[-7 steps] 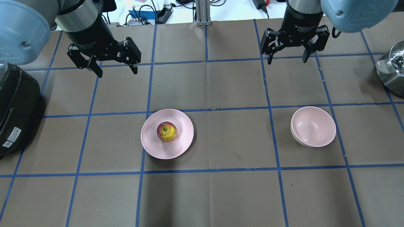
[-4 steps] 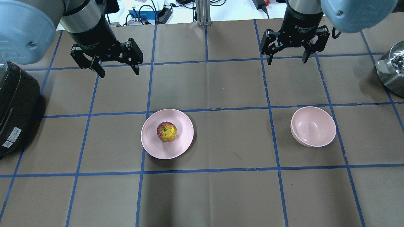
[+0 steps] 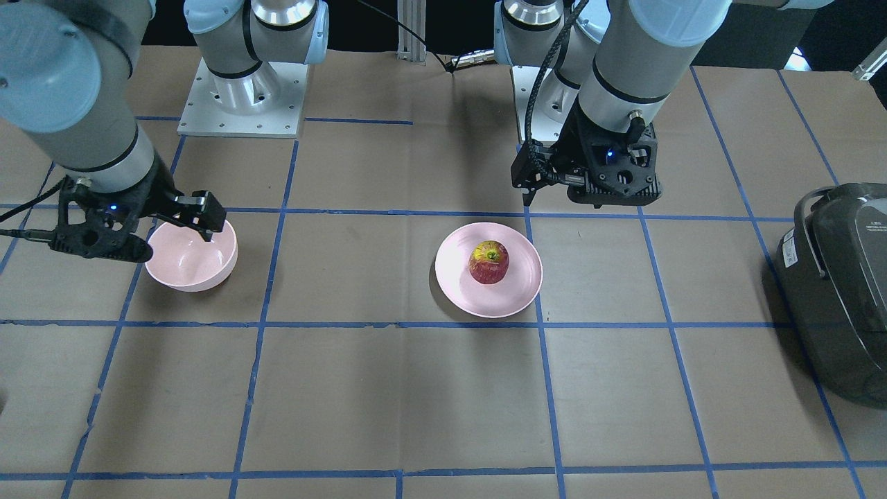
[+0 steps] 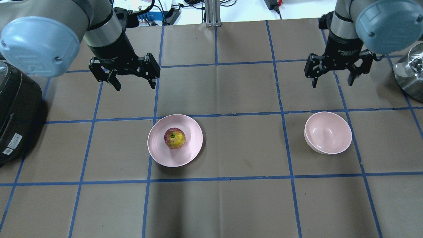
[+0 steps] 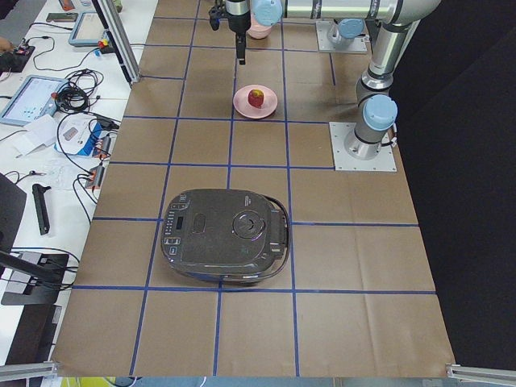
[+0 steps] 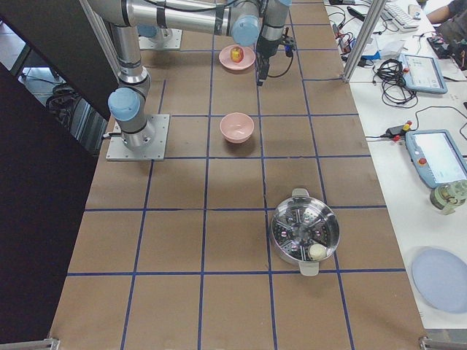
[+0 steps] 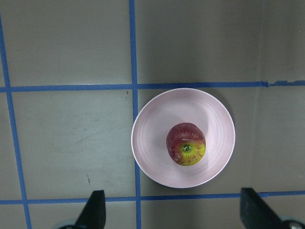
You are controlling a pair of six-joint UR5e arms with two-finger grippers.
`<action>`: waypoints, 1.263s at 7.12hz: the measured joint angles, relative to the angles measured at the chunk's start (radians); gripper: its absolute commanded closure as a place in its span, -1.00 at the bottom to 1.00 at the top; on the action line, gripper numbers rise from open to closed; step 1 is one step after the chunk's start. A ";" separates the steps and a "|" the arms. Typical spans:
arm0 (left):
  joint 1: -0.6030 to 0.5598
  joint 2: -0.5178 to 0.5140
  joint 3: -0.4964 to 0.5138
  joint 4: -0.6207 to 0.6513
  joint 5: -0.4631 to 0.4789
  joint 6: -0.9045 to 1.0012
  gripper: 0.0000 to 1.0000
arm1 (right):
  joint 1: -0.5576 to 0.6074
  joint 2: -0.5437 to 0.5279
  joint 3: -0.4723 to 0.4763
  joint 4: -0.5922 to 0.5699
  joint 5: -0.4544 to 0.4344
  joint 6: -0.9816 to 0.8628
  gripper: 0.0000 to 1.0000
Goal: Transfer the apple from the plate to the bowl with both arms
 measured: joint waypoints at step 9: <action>-0.045 -0.160 -0.398 0.486 -0.071 -0.159 -1.00 | -0.230 0.011 0.463 -0.525 0.016 -0.271 1.00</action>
